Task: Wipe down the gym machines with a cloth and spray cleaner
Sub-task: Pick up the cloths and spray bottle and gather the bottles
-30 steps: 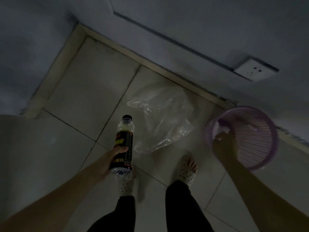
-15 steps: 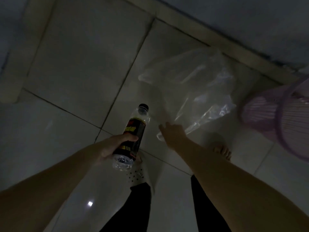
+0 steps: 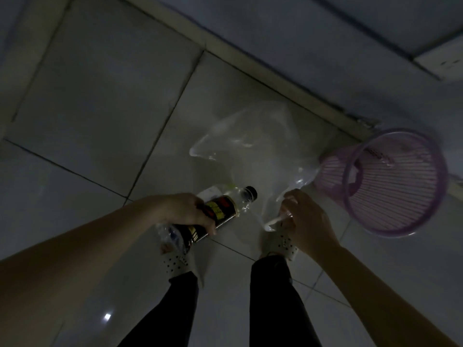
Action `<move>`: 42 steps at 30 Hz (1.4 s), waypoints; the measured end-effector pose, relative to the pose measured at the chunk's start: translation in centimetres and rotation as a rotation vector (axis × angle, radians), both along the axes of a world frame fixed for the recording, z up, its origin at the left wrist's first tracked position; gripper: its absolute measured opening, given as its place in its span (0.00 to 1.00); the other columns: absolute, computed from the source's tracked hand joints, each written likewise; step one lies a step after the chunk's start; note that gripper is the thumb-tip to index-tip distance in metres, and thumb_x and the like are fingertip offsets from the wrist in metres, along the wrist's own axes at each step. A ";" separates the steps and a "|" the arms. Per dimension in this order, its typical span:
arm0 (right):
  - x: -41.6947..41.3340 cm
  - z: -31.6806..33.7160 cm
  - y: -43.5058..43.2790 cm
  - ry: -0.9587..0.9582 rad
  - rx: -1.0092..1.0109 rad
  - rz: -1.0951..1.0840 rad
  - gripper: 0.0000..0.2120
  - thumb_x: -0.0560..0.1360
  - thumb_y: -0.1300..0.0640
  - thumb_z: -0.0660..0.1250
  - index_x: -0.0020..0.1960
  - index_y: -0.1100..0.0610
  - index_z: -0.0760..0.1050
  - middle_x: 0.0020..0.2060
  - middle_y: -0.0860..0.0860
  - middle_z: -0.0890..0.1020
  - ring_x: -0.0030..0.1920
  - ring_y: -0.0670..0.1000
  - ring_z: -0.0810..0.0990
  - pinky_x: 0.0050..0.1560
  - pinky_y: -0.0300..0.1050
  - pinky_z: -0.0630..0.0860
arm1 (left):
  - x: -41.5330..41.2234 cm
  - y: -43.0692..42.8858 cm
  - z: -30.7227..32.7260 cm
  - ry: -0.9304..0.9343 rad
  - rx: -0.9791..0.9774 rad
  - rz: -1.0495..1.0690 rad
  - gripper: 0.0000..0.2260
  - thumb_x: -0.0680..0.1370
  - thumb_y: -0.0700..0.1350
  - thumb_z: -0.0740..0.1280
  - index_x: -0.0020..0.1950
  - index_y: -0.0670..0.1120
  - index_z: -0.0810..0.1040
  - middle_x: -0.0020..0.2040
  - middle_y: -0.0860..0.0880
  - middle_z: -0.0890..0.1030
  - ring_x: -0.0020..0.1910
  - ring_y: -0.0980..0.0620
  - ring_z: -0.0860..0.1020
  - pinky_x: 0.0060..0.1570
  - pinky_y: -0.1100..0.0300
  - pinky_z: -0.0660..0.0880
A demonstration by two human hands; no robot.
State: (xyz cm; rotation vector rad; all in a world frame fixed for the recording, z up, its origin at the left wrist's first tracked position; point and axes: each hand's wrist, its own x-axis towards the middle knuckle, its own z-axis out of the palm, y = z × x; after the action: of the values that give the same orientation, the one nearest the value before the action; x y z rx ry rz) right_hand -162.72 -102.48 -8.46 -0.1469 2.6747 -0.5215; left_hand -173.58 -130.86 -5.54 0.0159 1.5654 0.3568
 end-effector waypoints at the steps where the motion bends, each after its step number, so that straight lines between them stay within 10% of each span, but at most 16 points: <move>1: 0.1 0.2 0.4 0.006 -0.013 0.013 0.16 0.60 0.69 0.74 0.45 0.58 0.78 0.53 0.54 0.79 0.49 0.56 0.81 0.41 0.47 0.81 | -0.5 0.6 0.6 0.067 0.014 -0.125 0.24 0.65 0.61 0.80 0.56 0.52 0.81 0.50 0.52 0.84 0.47 0.52 0.84 0.44 0.60 0.79; 5: 0.2 1.0 1.3 0.013 -0.078 0.028 0.15 0.60 0.71 0.73 0.43 0.58 0.77 0.54 0.55 0.80 0.50 0.57 0.80 0.40 0.49 0.81 | -1.7 4.4 1.8 0.450 0.016 -0.688 0.36 0.63 0.72 0.73 0.64 0.53 0.75 0.61 0.48 0.71 0.61 0.46 0.70 0.60 0.49 0.67; 12: 0.1 1.9 3.0 -0.031 -0.183 -0.014 0.16 0.61 0.73 0.73 0.43 0.58 0.77 0.56 0.55 0.79 0.51 0.57 0.81 0.41 0.50 0.81 | -2.8 11.4 0.9 0.621 0.210 -1.058 0.38 0.64 0.70 0.73 0.69 0.52 0.76 0.68 0.43 0.69 0.66 0.42 0.67 0.67 0.43 0.64; 23: 1.5 1.7 7.7 0.114 -0.359 -0.303 0.13 0.66 0.79 0.61 0.43 0.63 0.71 0.43 0.52 0.74 0.37 0.47 0.71 0.38 0.29 0.65 | -3.4 16.2 -8.8 0.888 0.226 -0.911 0.38 0.69 0.66 0.73 0.76 0.54 0.69 0.83 0.38 0.46 0.81 0.34 0.47 0.78 0.33 0.46; 29: -0.1 1.3 10.5 0.145 -0.369 -0.277 0.12 0.69 0.76 0.62 0.46 0.63 0.71 0.45 0.53 0.76 0.40 0.55 0.77 0.34 0.56 0.77 | -5.7 16.7 -9.4 1.013 0.088 -0.902 0.35 0.74 0.71 0.65 0.79 0.60 0.65 0.82 0.40 0.34 0.81 0.32 0.40 0.77 0.31 0.45; 35: -3.1 2.6 12.5 0.272 -0.203 -0.407 0.07 0.77 0.70 0.63 0.50 0.59 0.74 0.46 0.53 0.79 0.38 0.50 0.77 0.31 0.45 0.77 | -6.7 12.9 -6.4 0.957 -0.178 -1.063 0.20 0.80 0.48 0.65 0.73 0.46 0.74 0.76 0.38 0.66 0.76 0.39 0.63 0.75 0.43 0.58; 42: -8.3 4.9 14.8 0.370 -0.093 -0.625 0.07 0.74 0.70 0.66 0.47 0.59 0.74 0.47 0.56 0.77 0.40 0.56 0.76 0.33 0.48 0.72 | -9.3 9.2 -0.9 1.110 -0.176 -1.131 0.18 0.75 0.53 0.67 0.61 0.45 0.76 0.56 0.45 0.79 0.56 0.45 0.77 0.58 0.51 0.71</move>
State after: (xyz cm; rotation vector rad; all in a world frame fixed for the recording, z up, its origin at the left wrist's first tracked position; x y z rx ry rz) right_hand -170.98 -87.71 -3.55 0.6485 3.0355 -0.8752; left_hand -182.84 -121.67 -6.45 1.0670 2.3400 -0.8300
